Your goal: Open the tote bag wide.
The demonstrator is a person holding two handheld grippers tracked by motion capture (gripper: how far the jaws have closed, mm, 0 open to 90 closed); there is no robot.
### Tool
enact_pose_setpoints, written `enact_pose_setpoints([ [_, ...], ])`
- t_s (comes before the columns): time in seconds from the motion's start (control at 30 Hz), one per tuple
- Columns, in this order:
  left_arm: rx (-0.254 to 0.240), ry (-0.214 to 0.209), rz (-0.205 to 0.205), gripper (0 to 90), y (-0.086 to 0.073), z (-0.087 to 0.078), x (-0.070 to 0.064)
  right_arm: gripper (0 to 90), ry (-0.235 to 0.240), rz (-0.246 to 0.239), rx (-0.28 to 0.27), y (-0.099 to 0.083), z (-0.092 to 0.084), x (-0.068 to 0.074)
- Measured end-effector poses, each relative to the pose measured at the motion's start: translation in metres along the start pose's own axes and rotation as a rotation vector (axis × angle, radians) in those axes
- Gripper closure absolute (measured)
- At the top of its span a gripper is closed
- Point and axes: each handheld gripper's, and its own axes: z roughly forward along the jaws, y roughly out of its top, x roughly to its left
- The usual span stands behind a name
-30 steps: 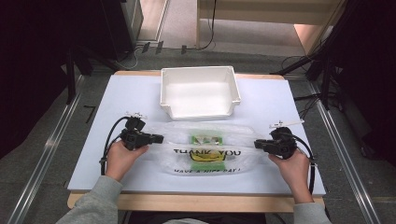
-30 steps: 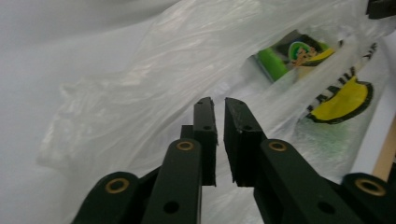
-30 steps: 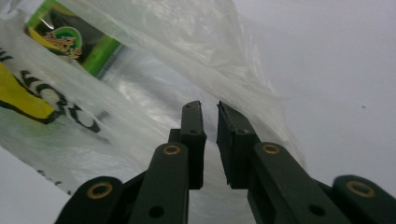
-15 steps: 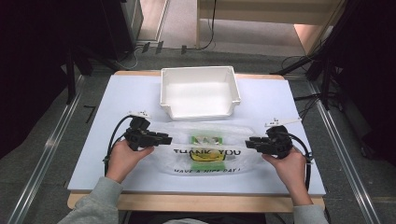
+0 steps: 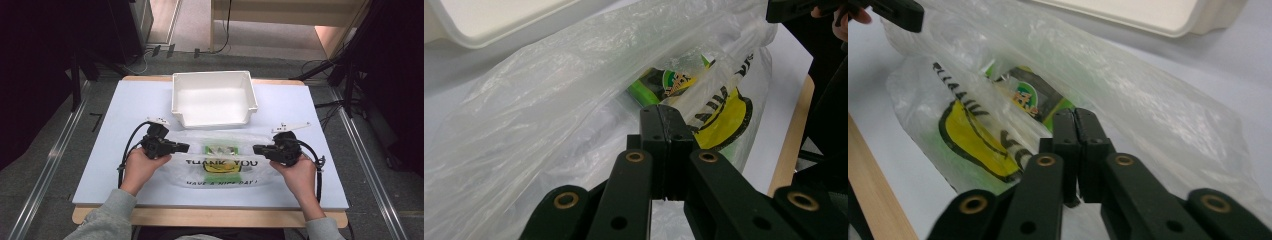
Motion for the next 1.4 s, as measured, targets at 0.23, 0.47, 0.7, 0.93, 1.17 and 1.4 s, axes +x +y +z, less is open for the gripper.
enact_pose_setpoints([
  [0.23, 0.017, 0.025, 0.004, 90.0, 0.003, 0.008, 0.001, 90.0, 0.010, -0.022, 0.008, 0.015, 0.010, 0.008],
  [0.47, 0.030, 0.030, 0.014, 90.0, 0.005, 0.018, -0.002, 90.0, 0.024, -0.041, 0.020, 0.026, 0.026, 0.017],
  [0.7, 0.027, 0.027, 0.009, 90.0, 0.007, 0.025, -0.003, 90.0, 0.031, -0.070, 0.019, 0.034, 0.037, 0.024],
  [0.93, 0.032, 0.036, 0.014, 90.0, 0.007, 0.032, -0.003, 90.0, 0.032, -0.087, 0.034, 0.044, 0.056, 0.030],
  [1.17, 0.042, 0.036, 0.030, 90.0, 0.003, 0.037, -0.002, 90.0, 0.042, -0.076, 0.072, 0.043, 0.075, 0.028],
  [1.4, 0.058, 0.027, 0.031, 90.0, 0.002, 0.041, -0.003, 90.0, 0.027, -0.079, 0.103, 0.041, 0.089, 0.024],
])
